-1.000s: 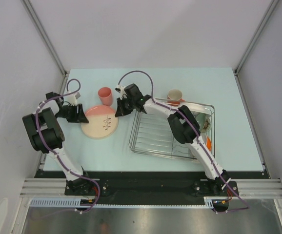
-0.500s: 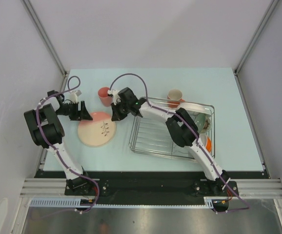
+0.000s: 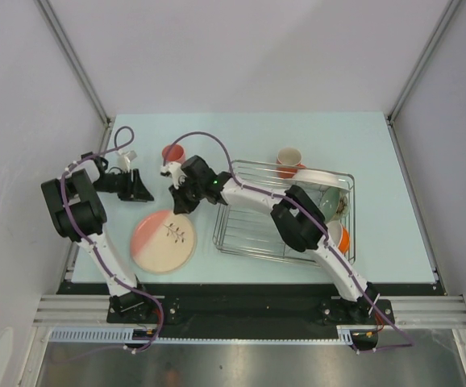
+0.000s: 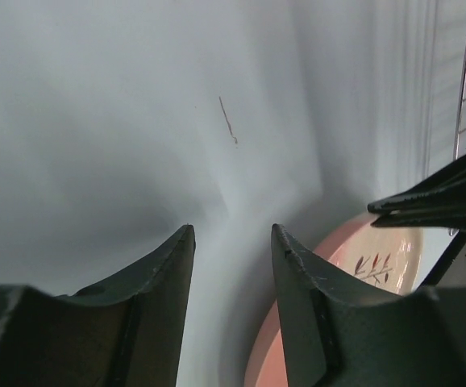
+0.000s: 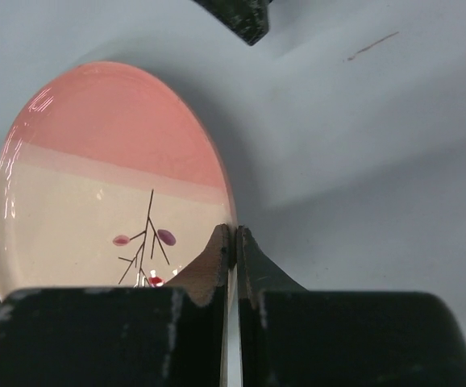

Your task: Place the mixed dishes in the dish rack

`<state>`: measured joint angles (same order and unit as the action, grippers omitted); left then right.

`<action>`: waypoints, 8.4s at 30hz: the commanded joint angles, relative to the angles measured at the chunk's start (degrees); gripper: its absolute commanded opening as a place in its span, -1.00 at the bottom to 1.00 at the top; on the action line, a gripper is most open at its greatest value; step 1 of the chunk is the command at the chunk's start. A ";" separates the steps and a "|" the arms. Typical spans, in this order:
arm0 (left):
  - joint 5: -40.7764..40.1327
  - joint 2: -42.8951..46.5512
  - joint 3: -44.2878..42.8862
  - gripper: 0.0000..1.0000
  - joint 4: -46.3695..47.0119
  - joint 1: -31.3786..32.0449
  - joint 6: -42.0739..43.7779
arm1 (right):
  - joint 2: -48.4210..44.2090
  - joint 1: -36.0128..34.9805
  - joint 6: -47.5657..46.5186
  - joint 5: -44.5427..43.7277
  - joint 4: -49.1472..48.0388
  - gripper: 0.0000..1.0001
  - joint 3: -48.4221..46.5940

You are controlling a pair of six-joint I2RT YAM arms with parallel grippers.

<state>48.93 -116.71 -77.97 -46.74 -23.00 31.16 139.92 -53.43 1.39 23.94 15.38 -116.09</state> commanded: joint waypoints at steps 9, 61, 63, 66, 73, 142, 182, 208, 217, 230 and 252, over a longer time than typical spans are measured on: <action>4.77 -4.40 -5.86 0.52 -17.67 -0.02 16.55 | -2.10 3.24 -1.21 -1.18 -3.16 -1.00 -6.24; 9.96 18.70 -7.62 -1.00 -37.19 8.32 25.72 | -15.10 4.74 -3.76 -18.23 -2.02 1.00 -13.37; 10.05 21.07 -9.90 -1.00 -37.19 10.17 23.43 | -18.00 4.91 -3.59 -19.45 -0.35 0.99 -13.20; 9.44 23.35 -12.80 -1.00 -37.28 12.19 21.14 | -22.22 5.35 -3.58 -21.56 1.85 0.99 -12.76; 6.63 28.11 -22.99 -1.00 -37.11 18.69 14.48 | -34.26 9.91 -2.71 -29.03 2.82 1.00 -5.12; -37.33 6.32 -43.75 -1.00 -0.46 87.78 14.72 | -74.44 48.68 20.76 -44.86 3.08 1.00 48.59; -41.01 5.26 -35.14 0.91 0.16 88.31 10.59 | -75.05 46.66 22.34 -43.02 0.89 0.99 51.49; -41.81 13.06 -44.59 0.99 -6.71 77.32 6.91 | -66.53 46.75 24.98 -43.37 -3.07 0.99 51.49; -34.51 14.05 -40.07 0.99 3.56 54.58 -7.50 | -61.53 45.17 24.54 -42.66 -7.90 0.99 51.49; -43.74 7.46 -23.90 0.94 20.36 33.82 -22.80 | -53.44 44.47 23.57 -40.38 -13.97 1.00 51.41; -49.37 13.52 -4.56 0.85 34.00 25.91 -24.65 | -49.66 41.83 22.52 -43.37 -12.12 0.99 51.05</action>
<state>-1.17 -107.83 -84.55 -15.94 4.19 7.46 91.18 -10.85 24.36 -17.61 4.64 -64.51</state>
